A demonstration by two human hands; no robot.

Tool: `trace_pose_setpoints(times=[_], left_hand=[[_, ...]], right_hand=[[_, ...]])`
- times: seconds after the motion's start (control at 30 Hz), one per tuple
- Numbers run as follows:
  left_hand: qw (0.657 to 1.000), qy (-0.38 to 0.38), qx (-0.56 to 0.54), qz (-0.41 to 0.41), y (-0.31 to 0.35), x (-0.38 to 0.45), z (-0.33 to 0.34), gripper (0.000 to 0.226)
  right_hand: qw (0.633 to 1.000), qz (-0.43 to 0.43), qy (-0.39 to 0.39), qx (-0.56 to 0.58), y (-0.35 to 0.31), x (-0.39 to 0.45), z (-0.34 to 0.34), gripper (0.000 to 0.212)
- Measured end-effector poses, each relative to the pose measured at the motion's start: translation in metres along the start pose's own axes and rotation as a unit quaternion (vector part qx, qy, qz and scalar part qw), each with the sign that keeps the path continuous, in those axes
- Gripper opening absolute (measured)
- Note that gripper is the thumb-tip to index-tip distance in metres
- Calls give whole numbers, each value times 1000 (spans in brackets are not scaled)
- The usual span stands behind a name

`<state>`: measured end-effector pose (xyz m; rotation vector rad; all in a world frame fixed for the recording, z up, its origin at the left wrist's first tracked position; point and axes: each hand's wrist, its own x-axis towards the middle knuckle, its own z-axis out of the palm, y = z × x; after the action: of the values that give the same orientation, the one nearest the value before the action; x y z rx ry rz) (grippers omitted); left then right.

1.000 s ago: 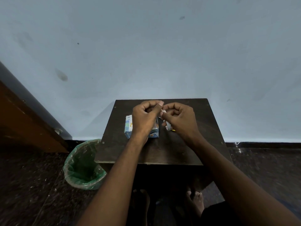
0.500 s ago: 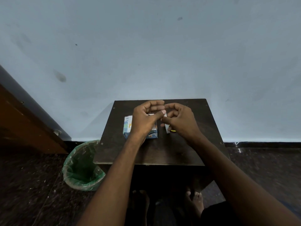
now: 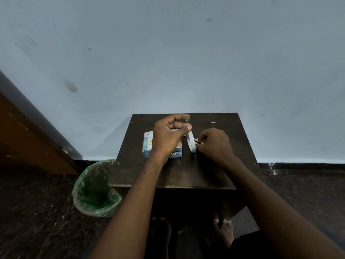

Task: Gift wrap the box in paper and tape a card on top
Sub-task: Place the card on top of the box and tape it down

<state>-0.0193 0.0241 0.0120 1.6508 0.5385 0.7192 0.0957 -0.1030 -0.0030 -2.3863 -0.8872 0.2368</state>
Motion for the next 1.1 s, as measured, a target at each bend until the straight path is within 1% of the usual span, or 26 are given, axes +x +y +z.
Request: trace_pose_setpoints(times=[0.07,0.23,0.37,0.53,0.6,0.67,0.7,0.77,0.87,1.0,1.1], left_hand=[[1000,7,-2,1,1,1,0,25],[1000,28,-1,7,0,3,-2,22],[1000,16,12,18,1,3,-1,23],[998,0,43,34,-2,2,-2,24],[998,1,44,38,-2,3,-1,24],[998,5,45,43,-2,4,-1,25],[998,7,45,45,-3,5,-2,25],[998,9,46,47,-4,6,-3,26],[997,10,52,49,-5,7,-4,27],[997,20,55,46,-5,7,-6,24],[997,22,52,46,-5,6,-6,24]], right_hand=[[999,-6,-8,-35,-3,-1,2,14],[998,20,16,-65,-2,3,1,12],[993,14,19,-116,-4,2,1,14],[990,3,68,-120,-5,-1,2,20],[990,9,80,-118,-3,1,0,18],[992,14,83,-91,0,5,-3,9],[995,15,79,-65,3,8,-3,8],[998,22,60,13,5,12,-6,20],[992,12,47,114,5,15,-13,23],[988,-28,51,146,4,14,-26,22],[987,-40,30,152,10,12,-35,22]])
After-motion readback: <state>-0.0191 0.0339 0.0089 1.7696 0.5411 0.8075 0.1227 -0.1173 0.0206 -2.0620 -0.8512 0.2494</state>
